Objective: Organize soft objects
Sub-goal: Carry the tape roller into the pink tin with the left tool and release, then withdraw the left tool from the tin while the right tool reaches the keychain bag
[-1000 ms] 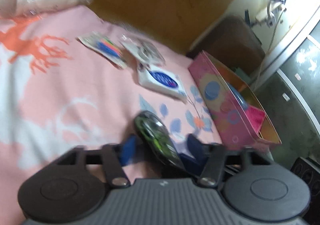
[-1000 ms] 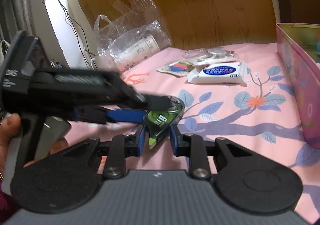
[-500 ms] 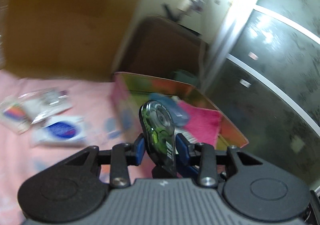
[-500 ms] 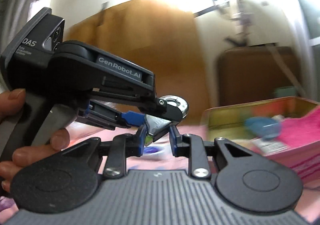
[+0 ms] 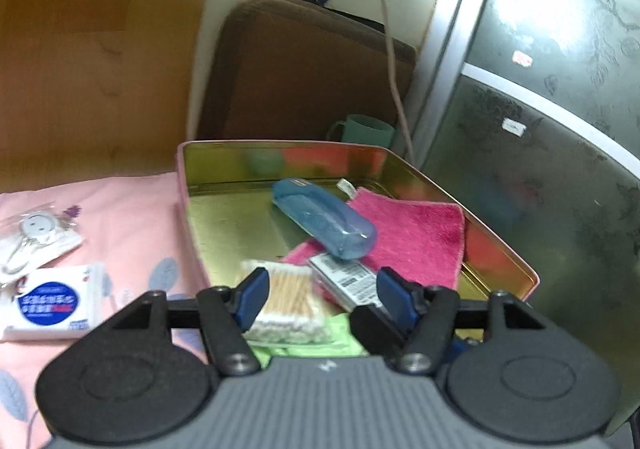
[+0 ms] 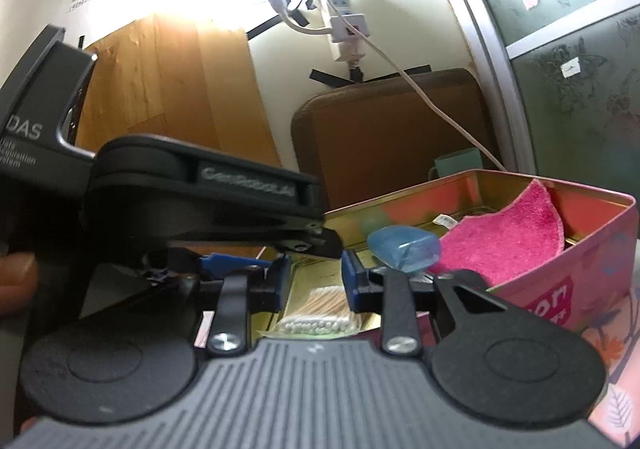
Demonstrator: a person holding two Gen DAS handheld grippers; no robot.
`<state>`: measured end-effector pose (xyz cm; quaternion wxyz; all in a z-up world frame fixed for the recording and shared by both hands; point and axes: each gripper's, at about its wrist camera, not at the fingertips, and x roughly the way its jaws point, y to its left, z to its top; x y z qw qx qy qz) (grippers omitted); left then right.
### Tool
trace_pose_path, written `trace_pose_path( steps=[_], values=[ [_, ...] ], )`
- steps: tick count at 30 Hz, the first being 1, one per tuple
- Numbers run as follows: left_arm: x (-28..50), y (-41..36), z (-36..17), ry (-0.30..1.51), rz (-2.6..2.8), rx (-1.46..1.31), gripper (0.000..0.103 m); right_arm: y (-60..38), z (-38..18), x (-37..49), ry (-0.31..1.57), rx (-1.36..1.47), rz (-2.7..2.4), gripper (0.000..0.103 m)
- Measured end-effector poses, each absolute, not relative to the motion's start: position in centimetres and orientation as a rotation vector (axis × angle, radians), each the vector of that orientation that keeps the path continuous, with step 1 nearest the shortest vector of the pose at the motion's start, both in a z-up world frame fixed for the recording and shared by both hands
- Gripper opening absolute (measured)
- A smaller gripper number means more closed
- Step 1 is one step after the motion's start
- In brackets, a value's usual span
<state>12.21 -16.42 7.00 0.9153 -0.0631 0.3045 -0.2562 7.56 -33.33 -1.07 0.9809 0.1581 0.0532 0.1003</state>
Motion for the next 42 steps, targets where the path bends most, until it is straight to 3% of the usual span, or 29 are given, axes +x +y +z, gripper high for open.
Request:
trace_pose_path(
  steps=[6,10,18,24,30,36,40,42],
  values=[
    [10.9,-12.5,7.6,0.595,-0.508,-0.191,0.068,-33.0,-1.0,7.8,0.102,0.308,0.241,0.049],
    [9.0,-8.2,7.5,0.542,-0.411,-0.175,0.07,-32.3,-1.0,6.8,0.084,0.272,0.25,0.049],
    [8.9,4.6,2.1,0.68,0.015,-0.133,0.07,-30.7,-0.9,5.8,0.045,0.21,0.279,0.049],
    [9.1,11.1,0.8,0.642,0.152,-0.218,0.071,-26.1,-0.3,5.0,0.101,0.076,0.411,0.049],
    [8.4,10.2,1.1,0.576,0.099,-0.204,0.074,-19.7,0.3,8.6,0.28,0.02,0.536,0.051],
    [8.0,10.5,0.9,0.557,0.049,-0.228,0.078,-11.3,0.0,14.0,0.338,-0.138,0.535,0.051],
    [8.5,11.5,0.6,0.592,0.041,-0.285,0.078,-7.2,-0.6,17.0,0.381,-0.303,0.499,0.049],
    [8.8,11.7,0.4,0.609,0.038,-0.301,0.078,-6.1,-0.8,18.4,0.411,-0.357,0.462,0.032]
  ],
)
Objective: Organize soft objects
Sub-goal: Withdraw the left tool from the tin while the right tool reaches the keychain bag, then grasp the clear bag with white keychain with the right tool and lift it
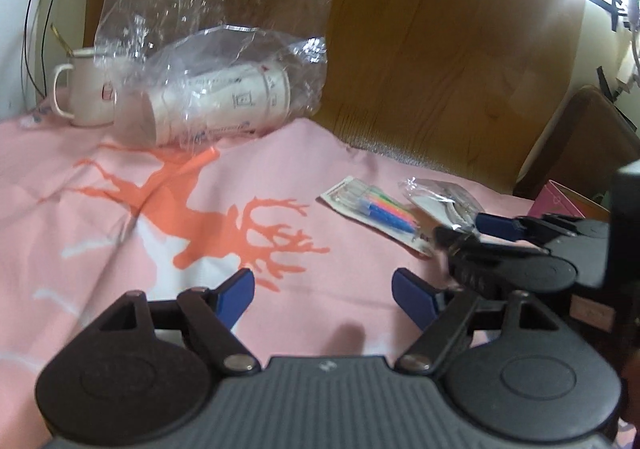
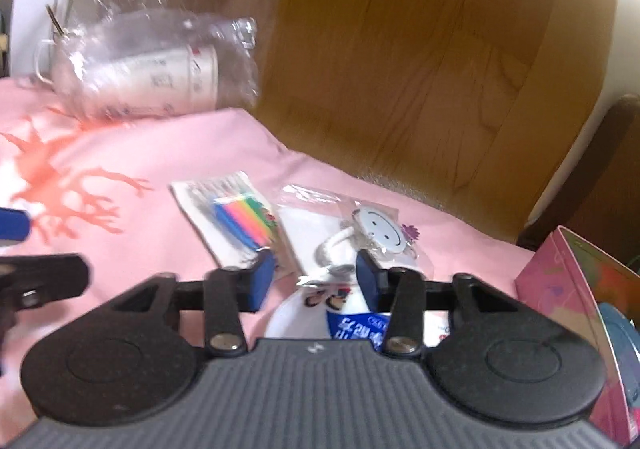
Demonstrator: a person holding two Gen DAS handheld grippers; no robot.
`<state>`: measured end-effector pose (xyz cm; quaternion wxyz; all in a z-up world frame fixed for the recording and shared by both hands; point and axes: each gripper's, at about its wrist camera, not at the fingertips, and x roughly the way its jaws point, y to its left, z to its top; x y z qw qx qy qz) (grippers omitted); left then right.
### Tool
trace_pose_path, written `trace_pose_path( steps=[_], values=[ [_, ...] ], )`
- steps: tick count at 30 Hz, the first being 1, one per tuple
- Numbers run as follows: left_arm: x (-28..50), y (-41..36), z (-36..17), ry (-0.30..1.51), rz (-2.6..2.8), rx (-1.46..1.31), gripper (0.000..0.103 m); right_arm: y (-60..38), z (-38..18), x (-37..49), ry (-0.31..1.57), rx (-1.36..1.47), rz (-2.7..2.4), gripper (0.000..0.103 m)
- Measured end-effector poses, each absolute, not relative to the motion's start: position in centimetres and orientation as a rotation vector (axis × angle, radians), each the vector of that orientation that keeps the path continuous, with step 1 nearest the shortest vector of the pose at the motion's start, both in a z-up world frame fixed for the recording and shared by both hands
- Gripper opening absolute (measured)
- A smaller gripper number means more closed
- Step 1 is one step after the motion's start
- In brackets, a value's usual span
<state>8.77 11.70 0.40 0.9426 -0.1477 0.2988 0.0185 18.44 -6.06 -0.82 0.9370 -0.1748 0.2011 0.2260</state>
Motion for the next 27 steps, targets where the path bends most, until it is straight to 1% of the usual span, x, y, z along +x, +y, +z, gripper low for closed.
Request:
trace_pose_path(
  steps=[1,2,3,7,11,16,18,19,20,21,22,23,25,26,27],
  values=[
    [8.8,11.8,0.4,0.614,0.036,-0.306,0.079,-5.9,-0.9,19.0,0.43,-0.373,0.452,0.029],
    [8.8,11.8,0.3,0.616,0.033,-0.31,0.08,-5.9,-0.9,19.3,0.433,-0.379,0.441,0.022],
    [8.9,11.8,0.3,0.617,0.031,-0.311,0.08,-6.2,-0.8,19.2,0.42,-0.382,0.443,0.007],
    [8.8,12.2,0.4,0.617,0.018,-0.338,0.084,-7.5,-0.1,16.1,0.334,-0.403,0.458,0.007],
    [8.5,13.4,0.3,0.609,-0.005,-0.419,0.086,-9.7,-0.4,9.5,0.206,-0.468,0.517,0.007],
    [8.3,13.3,0.4,0.605,-0.032,-0.428,0.088,-14.1,-1.2,1.0,0.163,-0.512,0.627,0.008],
    [8.2,12.9,0.4,0.604,-0.066,-0.416,0.088,-15.6,-1.4,-0.8,0.214,-0.528,0.667,0.01],
    [8.1,12.6,0.4,0.605,-0.087,-0.412,0.088,-16.5,-1.6,-1.4,0.268,-0.52,0.702,0.014],
    [8.1,12.4,0.4,0.612,-0.114,-0.416,0.088,-17.4,-1.6,-1.5,0.327,-0.489,0.738,0.028],
    [8.0,12.2,0.3,0.63,-0.155,-0.431,0.088,-18.4,-1.7,-1.6,0.368,-0.439,0.759,0.047],
    [7.8,12.0,0.2,0.638,-0.18,-0.439,0.088,-19.5,-1.6,-1.6,0.412,-0.37,0.769,0.053],
    [7.6,11.6,0.3,0.645,-0.199,-0.439,0.088,-20.5,-1.4,-1.4,0.453,-0.304,0.776,0.056],
    [6.9,10.8,0.5,0.66,-0.251,-0.454,0.088,-22.3,-1.0,-0.4,0.49,-0.156,0.766,0.057],
    [6.5,10.3,0.5,0.67,-0.283,-0.463,0.088,-22.8,-1.0,0.0,0.503,-0.107,0.76,0.059],
    [6.2,9.8,0.6,0.68,-0.306,-0.461,0.088,-23.3,-0.8,0.6,0.515,-0.065,0.747,0.064]
  ],
)
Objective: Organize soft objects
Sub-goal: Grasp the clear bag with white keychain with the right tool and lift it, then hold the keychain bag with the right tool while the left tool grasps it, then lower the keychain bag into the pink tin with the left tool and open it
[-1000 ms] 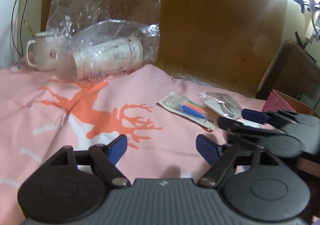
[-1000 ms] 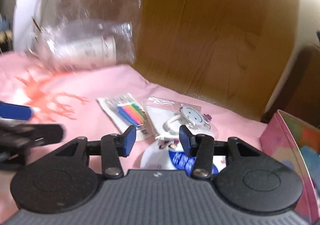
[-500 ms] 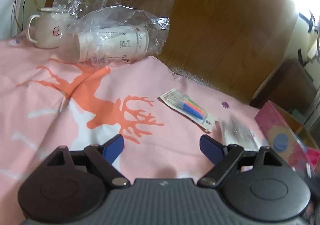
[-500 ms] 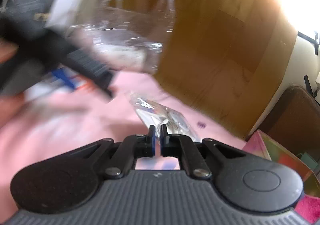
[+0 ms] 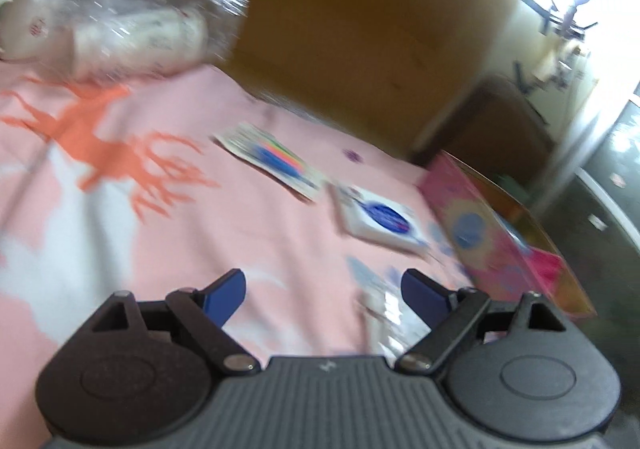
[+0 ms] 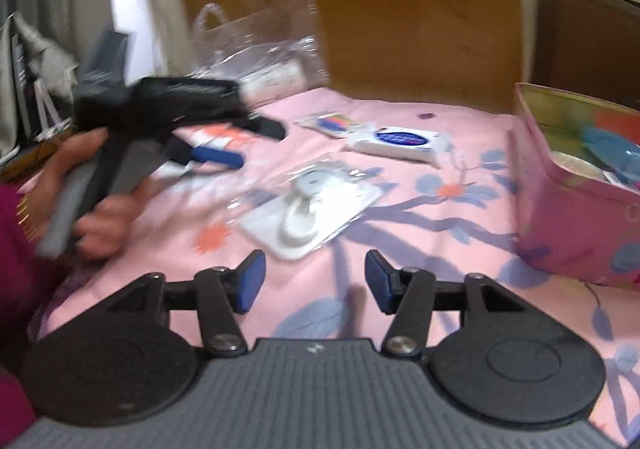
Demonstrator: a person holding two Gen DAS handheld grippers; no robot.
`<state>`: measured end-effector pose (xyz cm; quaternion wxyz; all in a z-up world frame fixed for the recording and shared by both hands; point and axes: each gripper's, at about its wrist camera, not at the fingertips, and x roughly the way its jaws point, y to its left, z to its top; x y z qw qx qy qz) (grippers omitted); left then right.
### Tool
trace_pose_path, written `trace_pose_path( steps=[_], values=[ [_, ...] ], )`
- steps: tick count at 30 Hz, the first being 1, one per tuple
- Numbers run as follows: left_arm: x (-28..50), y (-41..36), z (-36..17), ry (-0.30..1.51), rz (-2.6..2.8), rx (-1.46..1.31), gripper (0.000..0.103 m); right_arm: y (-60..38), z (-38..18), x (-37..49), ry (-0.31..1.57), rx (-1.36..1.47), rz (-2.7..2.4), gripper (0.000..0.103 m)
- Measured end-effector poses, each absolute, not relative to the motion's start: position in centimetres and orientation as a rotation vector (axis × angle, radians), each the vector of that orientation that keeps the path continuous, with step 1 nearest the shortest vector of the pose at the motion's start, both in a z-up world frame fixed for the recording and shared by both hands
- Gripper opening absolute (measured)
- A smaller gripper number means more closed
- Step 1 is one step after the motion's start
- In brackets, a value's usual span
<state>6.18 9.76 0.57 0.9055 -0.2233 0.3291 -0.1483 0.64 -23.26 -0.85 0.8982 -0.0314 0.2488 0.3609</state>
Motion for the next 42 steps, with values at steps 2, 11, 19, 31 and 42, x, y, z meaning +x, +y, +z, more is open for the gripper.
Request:
trace_pose_path(
  steps=[2,11,19,31,42],
  values=[
    [5.7,8.5,0.5,0.699,-0.326,-0.431,0.088,-23.5,-0.8,1.5,0.519,-0.041,0.721,0.071],
    [3.5,2.0,0.5,0.692,-0.349,-0.153,0.076,-17.0,-1.5,4.7,0.524,-0.148,0.774,0.06],
    [2.1,0.2,3.0,0.634,-0.371,-0.167,0.059,-19.1,-1.5,4.4,0.435,-0.053,0.691,0.037],
    [2.6,-9.5,10.3,0.406,-0.578,-0.035,0.06,-26.3,0.9,3.9,0.211,0.087,0.484,0.031],
    [11.5,-20.5,9.3,0.48,-0.572,0.039,0.067,-35.5,1.7,7.0,0.159,0.2,0.228,0.032]
  ],
)
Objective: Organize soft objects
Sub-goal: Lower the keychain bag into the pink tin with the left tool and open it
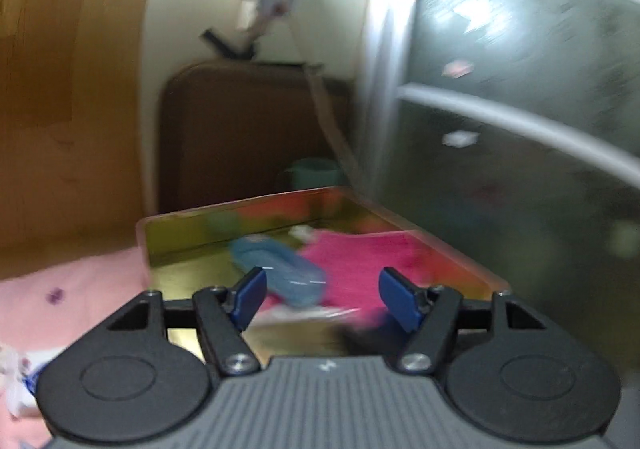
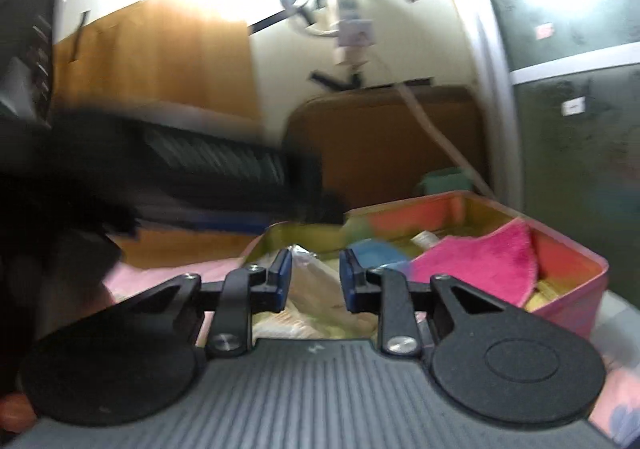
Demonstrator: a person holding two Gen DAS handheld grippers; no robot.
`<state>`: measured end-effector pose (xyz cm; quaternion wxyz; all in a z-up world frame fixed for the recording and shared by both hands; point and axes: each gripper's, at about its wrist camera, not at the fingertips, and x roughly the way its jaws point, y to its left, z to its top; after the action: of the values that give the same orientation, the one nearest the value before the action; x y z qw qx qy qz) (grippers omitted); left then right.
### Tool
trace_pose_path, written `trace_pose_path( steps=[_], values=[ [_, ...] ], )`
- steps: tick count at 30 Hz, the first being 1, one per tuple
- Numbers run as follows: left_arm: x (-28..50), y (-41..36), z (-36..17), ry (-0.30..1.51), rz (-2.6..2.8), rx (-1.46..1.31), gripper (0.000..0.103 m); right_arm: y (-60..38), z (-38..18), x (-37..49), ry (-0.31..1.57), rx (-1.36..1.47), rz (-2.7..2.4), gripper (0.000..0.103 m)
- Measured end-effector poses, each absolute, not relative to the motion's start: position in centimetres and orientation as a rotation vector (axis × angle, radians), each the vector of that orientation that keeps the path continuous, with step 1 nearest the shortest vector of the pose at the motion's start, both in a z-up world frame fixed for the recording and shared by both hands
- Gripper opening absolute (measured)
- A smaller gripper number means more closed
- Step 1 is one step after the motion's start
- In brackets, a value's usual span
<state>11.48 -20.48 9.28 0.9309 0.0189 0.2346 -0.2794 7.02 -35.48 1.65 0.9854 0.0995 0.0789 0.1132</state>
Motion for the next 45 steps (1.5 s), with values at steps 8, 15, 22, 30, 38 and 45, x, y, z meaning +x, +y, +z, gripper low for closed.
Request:
trace_pose_path(
  steps=[8,15,22,30,38,45],
  values=[
    [12.3,-19.7,8.8,0.456,-0.484,-0.008,0.091,-37.9,-0.7,8.2,0.081,0.208,0.09,0.046],
    [13.1,-19.2,9.1,0.471,-0.444,-0.06,0.091,-38.7,-1.5,8.8,0.068,0.208,-0.037,0.046],
    [12.9,-21.1,8.3,0.501,-0.4,0.063,0.091,-41.1,-1.9,9.3,0.063,0.276,-0.177,0.046],
    [10.5,-20.7,9.2,0.545,-0.524,0.112,0.091,-41.5,-1.7,8.5,0.018,0.298,-0.154,0.053],
    [4.6,-21.3,7.6,0.482,-0.653,0.34,0.095,-44.2,-2.1,7.7,-0.042,0.467,-0.206,0.055],
    [9.2,-23.1,6.8,0.558,-0.54,0.367,0.092,-43.9,-2.2,7.5,-0.05,0.451,-0.198,0.056]
  ],
)
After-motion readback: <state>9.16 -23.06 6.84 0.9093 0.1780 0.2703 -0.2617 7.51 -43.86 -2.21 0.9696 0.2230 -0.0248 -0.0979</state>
